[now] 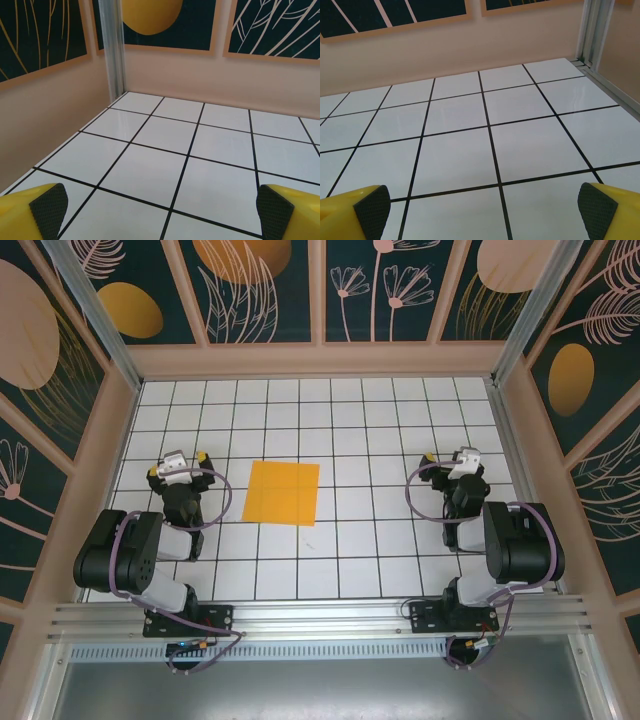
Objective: Fold a paper plane with a square sheet of paper (fold left side to right side)
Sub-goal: Pick up the square sheet of paper from the center of the table.
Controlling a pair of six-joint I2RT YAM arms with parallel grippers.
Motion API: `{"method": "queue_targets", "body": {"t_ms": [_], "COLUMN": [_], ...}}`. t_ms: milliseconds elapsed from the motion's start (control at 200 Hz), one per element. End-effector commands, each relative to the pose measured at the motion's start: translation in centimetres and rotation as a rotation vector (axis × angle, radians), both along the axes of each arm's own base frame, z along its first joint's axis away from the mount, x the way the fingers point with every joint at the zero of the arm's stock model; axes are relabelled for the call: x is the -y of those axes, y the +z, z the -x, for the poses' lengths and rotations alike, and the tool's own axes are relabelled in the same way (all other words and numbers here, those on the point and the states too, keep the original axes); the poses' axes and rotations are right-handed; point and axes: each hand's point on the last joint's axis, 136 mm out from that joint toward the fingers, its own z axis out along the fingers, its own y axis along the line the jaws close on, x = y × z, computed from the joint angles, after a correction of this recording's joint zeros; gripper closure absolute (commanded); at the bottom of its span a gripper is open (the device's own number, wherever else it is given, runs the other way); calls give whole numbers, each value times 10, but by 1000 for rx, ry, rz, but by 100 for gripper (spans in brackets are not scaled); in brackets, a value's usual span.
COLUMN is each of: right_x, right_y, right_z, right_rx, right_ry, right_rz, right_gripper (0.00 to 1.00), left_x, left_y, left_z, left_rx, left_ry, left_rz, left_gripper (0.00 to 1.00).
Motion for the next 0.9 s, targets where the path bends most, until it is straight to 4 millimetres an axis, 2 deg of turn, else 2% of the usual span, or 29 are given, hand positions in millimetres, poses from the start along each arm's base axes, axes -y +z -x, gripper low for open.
{"method": "queue_targets", "body": {"t_ms": [0,445,555,626,716,821,896], "right_x": [0,0,5,16,19,15,7], "right_y": [7,6,8,14,26,35,43], "right_z": [-3,-3,-3,-3,-2,-3,-1], "right_rx": [26,23,25,24,3,-73,-119], "right_ry": [10,23,-5,-66,-88,-89,-98], "right_rz": [10,0,-13,-29,-40,-85,-150], "right_gripper": [1,1,1,1,1,1,1], "left_x": [0,-1,-5,0,-9,-17,-6], "left_y": [4,4,8,15,33,70,72], "left_z": [-2,-2,1,4,7,3,-6], "left_rx": [19,19,24,49,34,39,-76], "left_ry": [-4,-2,23,-8,52,115,77], "left_rz": [20,21,30,9,28,134,240], "left_gripper": [2,1,2,2,1,2,2]}}
